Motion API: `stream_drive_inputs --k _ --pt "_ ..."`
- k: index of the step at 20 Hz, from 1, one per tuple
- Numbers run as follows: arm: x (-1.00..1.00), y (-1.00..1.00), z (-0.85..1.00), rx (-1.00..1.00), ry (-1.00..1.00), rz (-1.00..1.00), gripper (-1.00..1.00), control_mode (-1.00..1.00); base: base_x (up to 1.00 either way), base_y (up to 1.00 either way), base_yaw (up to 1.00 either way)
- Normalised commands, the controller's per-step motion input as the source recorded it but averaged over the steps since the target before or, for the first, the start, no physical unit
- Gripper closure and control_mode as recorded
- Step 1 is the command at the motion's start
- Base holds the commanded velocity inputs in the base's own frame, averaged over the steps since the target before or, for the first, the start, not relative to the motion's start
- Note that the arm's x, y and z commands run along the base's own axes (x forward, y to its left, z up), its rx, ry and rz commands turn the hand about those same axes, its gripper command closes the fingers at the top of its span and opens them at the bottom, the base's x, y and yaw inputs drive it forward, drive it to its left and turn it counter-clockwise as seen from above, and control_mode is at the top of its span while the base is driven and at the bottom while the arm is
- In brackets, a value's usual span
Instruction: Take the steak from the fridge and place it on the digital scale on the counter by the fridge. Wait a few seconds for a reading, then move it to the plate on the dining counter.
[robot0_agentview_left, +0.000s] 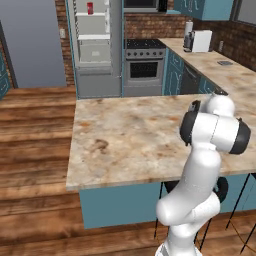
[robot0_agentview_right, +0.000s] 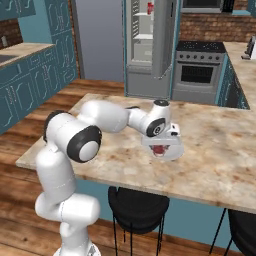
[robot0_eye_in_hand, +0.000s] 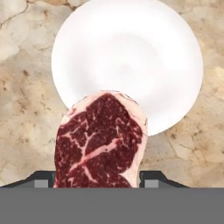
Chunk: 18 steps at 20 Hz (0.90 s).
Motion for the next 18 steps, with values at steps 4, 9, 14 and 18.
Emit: stream_drive_inputs --k 4,9,14,18 --pt "0.4 -0.14 -0.19 0.0 0.0 0.0 1.0 -1.0 0.0 0.0 0.0" --pt "0.21 0.0 -0.27 0.0 0.0 0.0 1.0 -1.0 0.0 0.0 0.0" --pt "0.13 0.0 -0.3 0.0 -0.02 0.0 1.0 -1.0 0.0 0.0 0.0" --pt "0.04 0.1 -0.24 0.0 -0.06 0.0 1.0 -1.0 0.0 0.0 0.0"
